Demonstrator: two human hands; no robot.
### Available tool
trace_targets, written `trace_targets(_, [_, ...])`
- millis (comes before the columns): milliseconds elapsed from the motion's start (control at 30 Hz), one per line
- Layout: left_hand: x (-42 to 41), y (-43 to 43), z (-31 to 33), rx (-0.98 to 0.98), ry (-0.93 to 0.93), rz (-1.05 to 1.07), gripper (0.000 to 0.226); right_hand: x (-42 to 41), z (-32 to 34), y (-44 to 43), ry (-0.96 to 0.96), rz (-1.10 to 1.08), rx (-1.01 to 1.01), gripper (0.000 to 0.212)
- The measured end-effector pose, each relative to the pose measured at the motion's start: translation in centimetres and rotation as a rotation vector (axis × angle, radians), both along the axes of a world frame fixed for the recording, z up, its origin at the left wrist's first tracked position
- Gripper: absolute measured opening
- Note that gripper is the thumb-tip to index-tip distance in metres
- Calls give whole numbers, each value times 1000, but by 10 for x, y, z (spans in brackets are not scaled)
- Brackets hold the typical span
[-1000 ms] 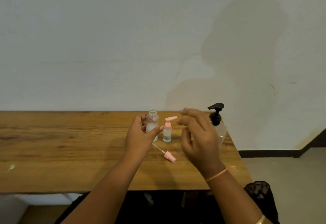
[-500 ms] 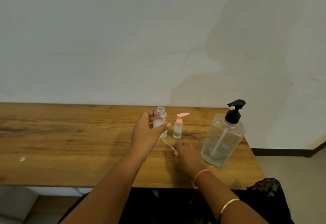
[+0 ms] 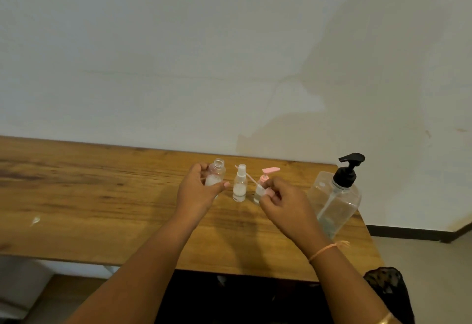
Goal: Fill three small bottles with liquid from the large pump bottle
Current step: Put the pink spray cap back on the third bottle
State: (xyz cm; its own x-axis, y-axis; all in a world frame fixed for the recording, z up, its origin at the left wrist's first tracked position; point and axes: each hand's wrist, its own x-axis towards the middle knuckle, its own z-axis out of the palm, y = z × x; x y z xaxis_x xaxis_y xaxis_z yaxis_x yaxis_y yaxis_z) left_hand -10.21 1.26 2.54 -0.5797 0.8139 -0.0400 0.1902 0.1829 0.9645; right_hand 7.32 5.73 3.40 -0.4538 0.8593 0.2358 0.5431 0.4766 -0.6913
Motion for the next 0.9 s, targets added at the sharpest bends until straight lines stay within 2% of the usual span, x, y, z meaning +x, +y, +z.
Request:
trace_targets(67, [-2, -1, -2, 5, 8, 10, 47, 2, 10, -3, 116, 27, 16, 8])
trace_targets(167, [-2, -3, -3, 14, 46, 6, 45, 1, 17, -6, 149, 59, 72, 10])
trace_targets(600, [3, -6, 3, 17, 285, -63, 38, -3, 26, -2, -13, 91, 196, 16])
trace_targets(733, [4, -8, 3, -17, 423, -141, 33, -4, 26, 0, -56, 126, 269, 28])
trace_targets(800, [5, -9, 3, -6, 435, -183, 31, -6, 26, -1, -62, 175, 292, 33])
trace_targets(900, [10, -9, 2, -23, 440, -242, 31, -10, 23, -3, -96, 213, 302, 29])
